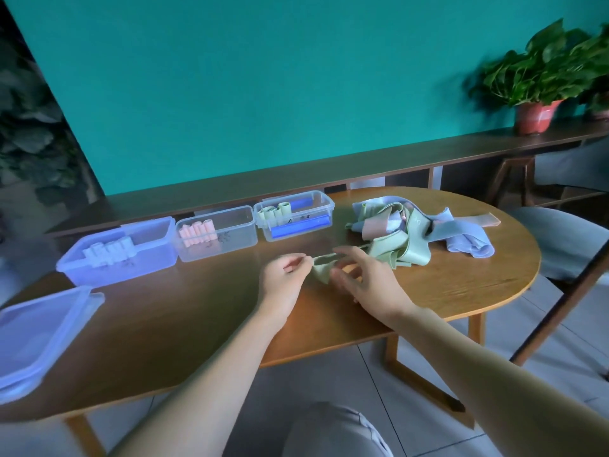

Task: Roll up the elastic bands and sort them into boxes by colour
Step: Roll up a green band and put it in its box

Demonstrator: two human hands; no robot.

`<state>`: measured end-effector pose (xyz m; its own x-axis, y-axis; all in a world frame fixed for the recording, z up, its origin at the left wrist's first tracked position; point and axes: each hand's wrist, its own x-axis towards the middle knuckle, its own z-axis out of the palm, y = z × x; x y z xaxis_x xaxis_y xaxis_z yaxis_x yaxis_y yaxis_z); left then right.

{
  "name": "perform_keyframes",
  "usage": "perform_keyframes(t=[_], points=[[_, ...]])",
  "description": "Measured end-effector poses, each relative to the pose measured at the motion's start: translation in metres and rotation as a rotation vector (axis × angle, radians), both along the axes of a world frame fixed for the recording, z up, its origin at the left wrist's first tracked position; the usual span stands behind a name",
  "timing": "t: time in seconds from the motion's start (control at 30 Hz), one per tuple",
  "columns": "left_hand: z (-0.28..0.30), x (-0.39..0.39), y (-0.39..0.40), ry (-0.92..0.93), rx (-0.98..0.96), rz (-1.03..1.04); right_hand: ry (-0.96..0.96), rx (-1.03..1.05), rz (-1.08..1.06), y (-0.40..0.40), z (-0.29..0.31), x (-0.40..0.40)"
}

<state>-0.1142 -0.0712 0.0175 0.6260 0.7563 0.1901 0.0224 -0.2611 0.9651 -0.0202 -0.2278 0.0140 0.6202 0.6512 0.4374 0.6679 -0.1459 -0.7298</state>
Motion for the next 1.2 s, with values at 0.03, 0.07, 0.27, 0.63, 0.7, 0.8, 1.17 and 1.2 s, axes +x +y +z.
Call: perform_keyframes(t=[0.03,0.07,0.27,0.63,0.7,0.8,1.17,1.2], points=[[0.002,-0.004,0.000,-0.007,-0.023,-0.001,-0.013,-0.010,0.007,0.004,0.000,-0.002],[0.004,-0.008,0.000,-0.009,-0.035,-0.004,-0.021,-0.014,0.013,0.007,-0.001,-0.004],[0.025,-0.027,0.004,-0.020,-0.020,-0.036,0.032,0.092,0.060,0.022,0.005,-0.017],[0.100,-0.070,0.014,-0.148,0.077,-0.267,0.125,0.309,0.117,0.045,0.088,-0.036],[0.118,-0.078,0.017,-0.183,0.134,-0.256,0.115,0.349,0.130,0.048,0.108,-0.040],[0.146,-0.090,0.020,-0.216,0.229,-0.213,0.049,0.370,0.095,0.053,0.139,-0.048],[0.211,-0.165,0.005,-0.184,0.450,-0.084,0.093,0.350,0.370,0.047,0.205,-0.105],[0.215,-0.174,0.002,-0.177,0.469,-0.076,0.109,0.351,0.387,0.046,0.207,-0.112]])
